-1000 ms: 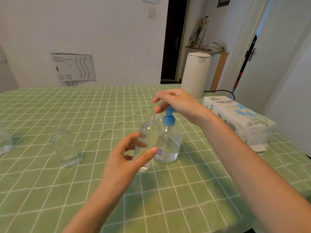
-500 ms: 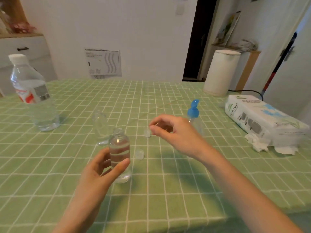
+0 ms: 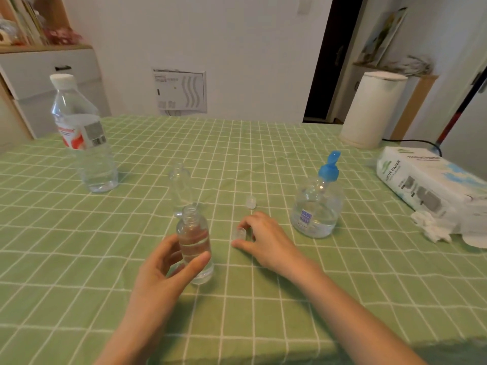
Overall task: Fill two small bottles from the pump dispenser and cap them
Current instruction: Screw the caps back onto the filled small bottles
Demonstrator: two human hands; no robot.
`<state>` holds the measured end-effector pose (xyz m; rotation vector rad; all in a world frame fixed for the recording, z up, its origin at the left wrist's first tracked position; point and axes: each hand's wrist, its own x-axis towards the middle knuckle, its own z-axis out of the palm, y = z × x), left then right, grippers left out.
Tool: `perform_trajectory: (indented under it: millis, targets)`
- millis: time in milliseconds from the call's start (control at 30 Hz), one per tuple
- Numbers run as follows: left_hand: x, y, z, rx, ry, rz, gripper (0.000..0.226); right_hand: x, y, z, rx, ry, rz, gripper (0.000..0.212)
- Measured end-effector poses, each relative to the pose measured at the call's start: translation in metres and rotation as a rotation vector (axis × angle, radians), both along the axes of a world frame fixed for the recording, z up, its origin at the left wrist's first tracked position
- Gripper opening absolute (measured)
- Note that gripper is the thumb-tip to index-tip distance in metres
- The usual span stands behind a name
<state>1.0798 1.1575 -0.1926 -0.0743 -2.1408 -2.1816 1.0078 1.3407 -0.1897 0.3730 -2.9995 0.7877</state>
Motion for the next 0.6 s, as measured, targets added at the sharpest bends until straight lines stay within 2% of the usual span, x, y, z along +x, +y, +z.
perform_trajectory:
  millis: [100,233,300,367,500,600]
  targets:
    - [-0.001,-0.001,-0.001,-0.004,-0.005,0.002,0.043,0.002,0.0,0.003,-0.041,-0.002,0.012,0.033]
    - [-0.002,-0.001,-0.002,-0.025,0.009,-0.014,0.038,0.011,-0.001,0.025,-0.448,-0.091,0.095,0.02]
    - [-0.002,0.0,-0.001,-0.042,0.018,-0.023,0.036,0.017,-0.001,0.041,-0.566,-0.077,0.134,0.02]
    - [-0.001,0.002,-0.001,-0.057,0.028,-0.031,0.035,0.024,0.0,0.056,-0.571,-0.05,0.186,0.023]
    - [0.001,0.005,0.001,-0.103,0.06,-0.071,0.032,0.033,0.0,0.076,-0.424,-0.051,0.22,0.034]
    - [0.003,0.007,0.003,-0.125,0.072,-0.098,0.032,0.036,-0.001,0.084,-0.386,-0.055,0.217,0.025]
